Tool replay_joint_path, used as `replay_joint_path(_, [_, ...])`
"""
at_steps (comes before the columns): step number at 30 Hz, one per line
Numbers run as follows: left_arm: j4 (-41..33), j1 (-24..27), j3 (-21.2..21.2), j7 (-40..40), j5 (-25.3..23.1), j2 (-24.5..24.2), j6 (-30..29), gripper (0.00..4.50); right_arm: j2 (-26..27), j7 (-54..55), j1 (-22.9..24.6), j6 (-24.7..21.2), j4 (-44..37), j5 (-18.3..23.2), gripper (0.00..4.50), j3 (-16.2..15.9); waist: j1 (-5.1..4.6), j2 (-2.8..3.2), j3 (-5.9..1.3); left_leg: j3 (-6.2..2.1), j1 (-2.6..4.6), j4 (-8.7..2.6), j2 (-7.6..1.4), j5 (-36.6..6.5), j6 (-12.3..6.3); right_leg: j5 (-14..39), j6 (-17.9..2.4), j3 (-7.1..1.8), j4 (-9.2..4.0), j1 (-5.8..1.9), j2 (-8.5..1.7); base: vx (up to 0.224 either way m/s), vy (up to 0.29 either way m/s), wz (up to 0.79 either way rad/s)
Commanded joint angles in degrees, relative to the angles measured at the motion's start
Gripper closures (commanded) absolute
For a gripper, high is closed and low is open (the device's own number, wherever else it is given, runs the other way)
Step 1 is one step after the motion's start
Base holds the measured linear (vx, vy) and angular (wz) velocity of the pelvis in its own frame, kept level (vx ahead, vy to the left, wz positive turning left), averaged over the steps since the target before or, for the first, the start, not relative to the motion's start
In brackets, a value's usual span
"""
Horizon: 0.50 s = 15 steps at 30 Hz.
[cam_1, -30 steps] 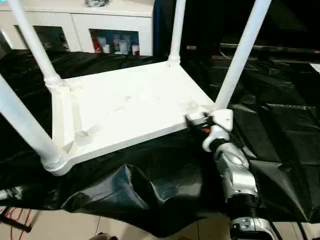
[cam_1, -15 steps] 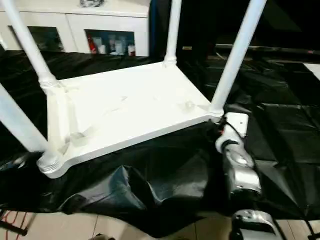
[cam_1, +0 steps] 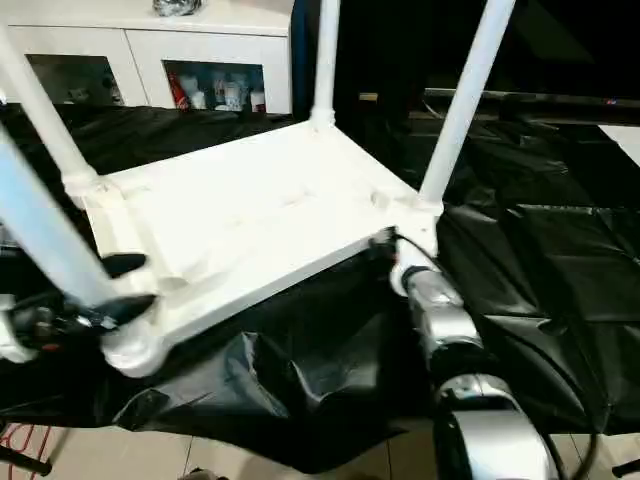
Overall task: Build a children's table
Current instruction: Rotate table base
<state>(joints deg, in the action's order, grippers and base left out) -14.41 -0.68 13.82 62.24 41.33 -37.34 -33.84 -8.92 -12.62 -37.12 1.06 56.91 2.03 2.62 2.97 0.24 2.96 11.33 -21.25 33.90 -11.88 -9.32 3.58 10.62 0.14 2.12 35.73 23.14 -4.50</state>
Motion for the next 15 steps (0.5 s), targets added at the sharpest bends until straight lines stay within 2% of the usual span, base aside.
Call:
replay_joint_path(1, [-2.46,-0.71,-3.12,-0.54,0.31,0.63,-1.52,0.12,1.31,-1.75,-1.5,1.36,0.62,-0.74,0.79,-1.76,0.05,0.56,-3.22,-0.7,1.24,-4.32,-0.77,-21.7,2.83,17.04,-10.23,-1.7,-4.32,-1.44,-2.05,0.0,0.0,0.0])
replay_joint_path(5, [-4.34,-2.14,-5.67,-1.75,1.24,1.47,-3.14,0.12,3.19,-3.46,-2.44,2.76,1.81,-1.53,0.79,-2.94,-0.18,0.24,-3.22,-0.65,1.14,-4.22,-0.66,-21.34,2.83,17.21,-10.05,-1.82,-4.34,-1.45,-2.09,0.0,0.0,0.0])
replay_joint_path(6, [-4.77,-2.92,-7.44,-2.49,0.78,2.41,-3.44,0.12,4.71,-4.93,-2.91,3.38,2.23,-1.87,0.79,-3.97,-0.21,0.19,-3.26,-0.67,1.1,-4.23,-0.65,-21.1,2.76,17.13,-10.09,-1.82,-4.29,-1.49,-2.07,0.0,0.0,0.0])
replay_joint_path(9, [-4.69,-4.08,-9.15,-4.01,-0.52,3.74,-3.6,0.12,6.3,-6.3,-3.41,4.07,2.84,-2.28,0.79,-4.87,-0.38,0.12,-3.28,-0.68,0.96,-4.21,-0.66,-20.24,2.7,16.5,-10.11,-1.87,-4.2,-1.62,-2.05,0.0,0.0,0.0])
replay_joint_path(11, [-4.67,-5.1,-10.4,-4.65,-0.77,4.49,-4.05,0.12,7.64,-7.63,-3.96,4.74,3.62,-2.48,0.79,-5.47,-0.47,0.33,-3.26,-0.74,1.05,-4.22,-0.7,-20.53,2.81,16.62,-10.2,-1.87,-4.23,-1.58,-2.11,0.0,0.0,0.0])
replay_joint_path(13, [-4.93,-6.15,-11.56,-4.86,-0.38,5.43,-4.65,0.12,9.02,-9.48,-4.18,5.38,3.83,-2.54,0.79,-6.28,-0.88,0.18,-3.28,-0.89,0.77,-4.35,-0.69,-20.76,2.91,16.79,-10.28,-1.77,-4.13,-1.81,-2.15,0.0,0.0,0.0])
replay_joint_path(14, [-4.86,-6.65,-11.95,-5.06,-0.32,5.81,-4.93,0.12,9.49,-10.14,-4.26,5.65,3.91,-2.56,0.79,-6.55,-0.9,-0.13,-3.31,-0.84,0.81,-4.28,-0.7,-20.61,2.84,16.68,-10.3,-1.78,-4.19,-1.81,-2.14,0.0,0.0,0.0])
replay_joint_path(15, [-4.85,-6.77,-12.09,-5.07,-0.34,5.84,-4.98,0.12,9.59,-10.28,-4.3,5.72,3.96,-2.53,0.79,-6.58,-0.83,0.06,-3.28,-0.81,0.94,-4.26,-0.71,-20.45,2.73,16.36,-10.49,-1.85,-4.16,-1.68,-2.14,0.0,0.0,0.0])
